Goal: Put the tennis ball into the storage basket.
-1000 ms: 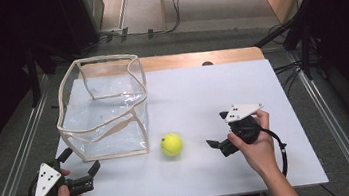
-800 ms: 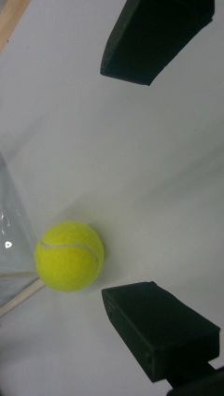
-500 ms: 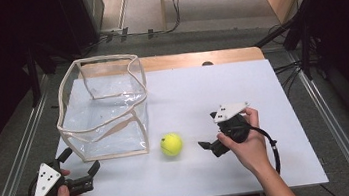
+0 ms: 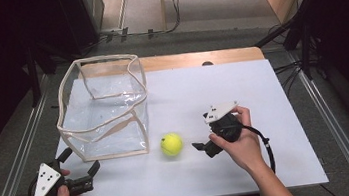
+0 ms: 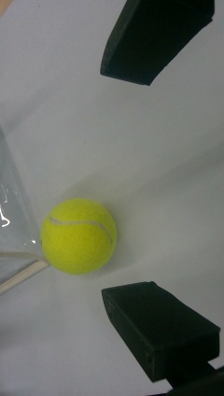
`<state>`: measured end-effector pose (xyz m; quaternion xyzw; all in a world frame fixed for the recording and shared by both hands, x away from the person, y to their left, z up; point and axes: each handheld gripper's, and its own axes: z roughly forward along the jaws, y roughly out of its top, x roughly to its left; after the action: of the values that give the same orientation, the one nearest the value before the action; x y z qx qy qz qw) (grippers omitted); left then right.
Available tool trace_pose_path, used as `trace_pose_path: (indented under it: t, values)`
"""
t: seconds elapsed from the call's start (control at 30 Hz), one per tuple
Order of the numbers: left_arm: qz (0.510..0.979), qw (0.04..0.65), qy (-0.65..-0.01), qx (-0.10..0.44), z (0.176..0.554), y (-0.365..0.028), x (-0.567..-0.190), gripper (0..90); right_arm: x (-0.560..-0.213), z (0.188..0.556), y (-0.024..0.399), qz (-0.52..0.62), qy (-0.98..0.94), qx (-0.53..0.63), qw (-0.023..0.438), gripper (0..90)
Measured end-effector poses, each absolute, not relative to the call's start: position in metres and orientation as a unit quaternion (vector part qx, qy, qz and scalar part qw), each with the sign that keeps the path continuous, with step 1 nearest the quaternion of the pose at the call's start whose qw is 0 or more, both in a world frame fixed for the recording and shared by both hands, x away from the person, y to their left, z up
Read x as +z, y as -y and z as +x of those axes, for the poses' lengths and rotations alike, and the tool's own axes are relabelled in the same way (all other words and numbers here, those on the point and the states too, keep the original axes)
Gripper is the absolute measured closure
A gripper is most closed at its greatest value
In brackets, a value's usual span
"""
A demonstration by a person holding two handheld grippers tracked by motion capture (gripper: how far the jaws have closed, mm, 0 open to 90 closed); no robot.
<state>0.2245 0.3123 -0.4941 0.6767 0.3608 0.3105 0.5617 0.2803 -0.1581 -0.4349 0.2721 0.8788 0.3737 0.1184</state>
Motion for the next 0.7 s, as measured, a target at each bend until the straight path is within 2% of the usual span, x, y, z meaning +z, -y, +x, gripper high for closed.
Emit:
trace_pose_path:
  t: [0.7]
  values:
    - [0.676, 0.564, -0.360, 0.310, 0.225, -0.313, -0.494, 0.0, -0.430, 0.289, 0.129, 0.241, -0.899, 0.351, 0.104, 0.0]
